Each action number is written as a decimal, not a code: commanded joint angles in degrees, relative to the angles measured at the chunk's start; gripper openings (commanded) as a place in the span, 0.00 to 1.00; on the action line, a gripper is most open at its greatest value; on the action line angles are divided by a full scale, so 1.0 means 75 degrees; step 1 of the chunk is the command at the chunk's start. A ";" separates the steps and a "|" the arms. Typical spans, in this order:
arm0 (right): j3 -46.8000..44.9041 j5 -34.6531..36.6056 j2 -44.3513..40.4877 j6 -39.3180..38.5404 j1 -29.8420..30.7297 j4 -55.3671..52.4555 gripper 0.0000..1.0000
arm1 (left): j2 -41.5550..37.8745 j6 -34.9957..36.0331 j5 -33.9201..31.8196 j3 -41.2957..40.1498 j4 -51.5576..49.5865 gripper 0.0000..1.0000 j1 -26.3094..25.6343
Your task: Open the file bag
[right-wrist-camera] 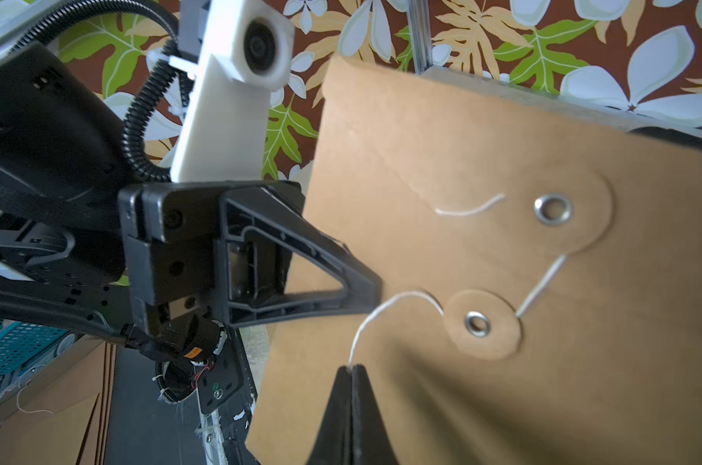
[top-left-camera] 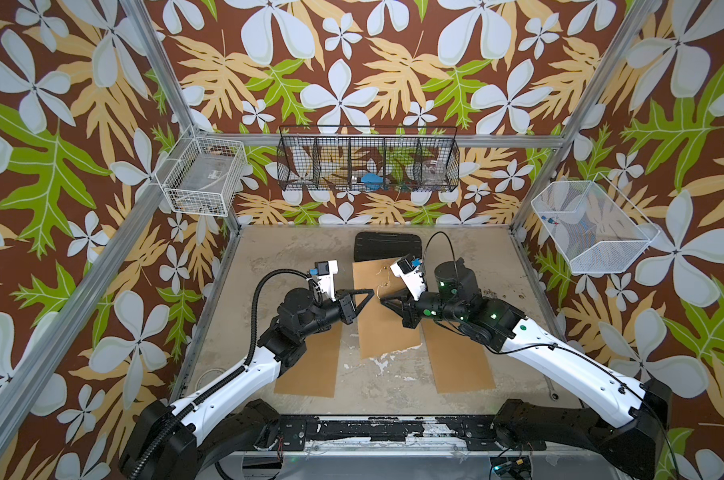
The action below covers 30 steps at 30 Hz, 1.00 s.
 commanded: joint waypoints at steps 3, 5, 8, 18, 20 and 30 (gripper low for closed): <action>-0.0279 0.0516 -0.0205 0.0257 0.0004 -0.0191 0.00 | 0.0003 -0.0061 -0.0192 0.0075 0.0465 0.00 0.0007; -0.0365 0.0731 -0.0257 0.0351 0.0001 -0.0272 0.00 | -0.0020 -0.0064 -0.0207 0.0068 0.0460 0.00 0.0007; -0.0392 0.1011 -0.0305 0.0434 -0.0002 -0.0416 0.00 | -0.0055 -0.0067 -0.0218 0.0053 0.0447 0.00 0.0007; -0.0274 0.1617 -0.0252 0.0575 -0.0091 -0.0749 0.00 | -0.0338 0.0026 -0.0269 0.0030 0.0105 0.00 0.0007; -0.0285 0.1557 -0.0247 0.0621 -0.0229 -0.0749 0.00 | -0.0444 0.0058 -0.0294 0.0008 0.0036 0.00 0.0007; -0.0085 0.1264 -0.0016 0.0564 -0.0648 -0.0813 0.00 | -0.0655 0.0158 -0.0322 -0.0112 -0.0091 0.00 0.0007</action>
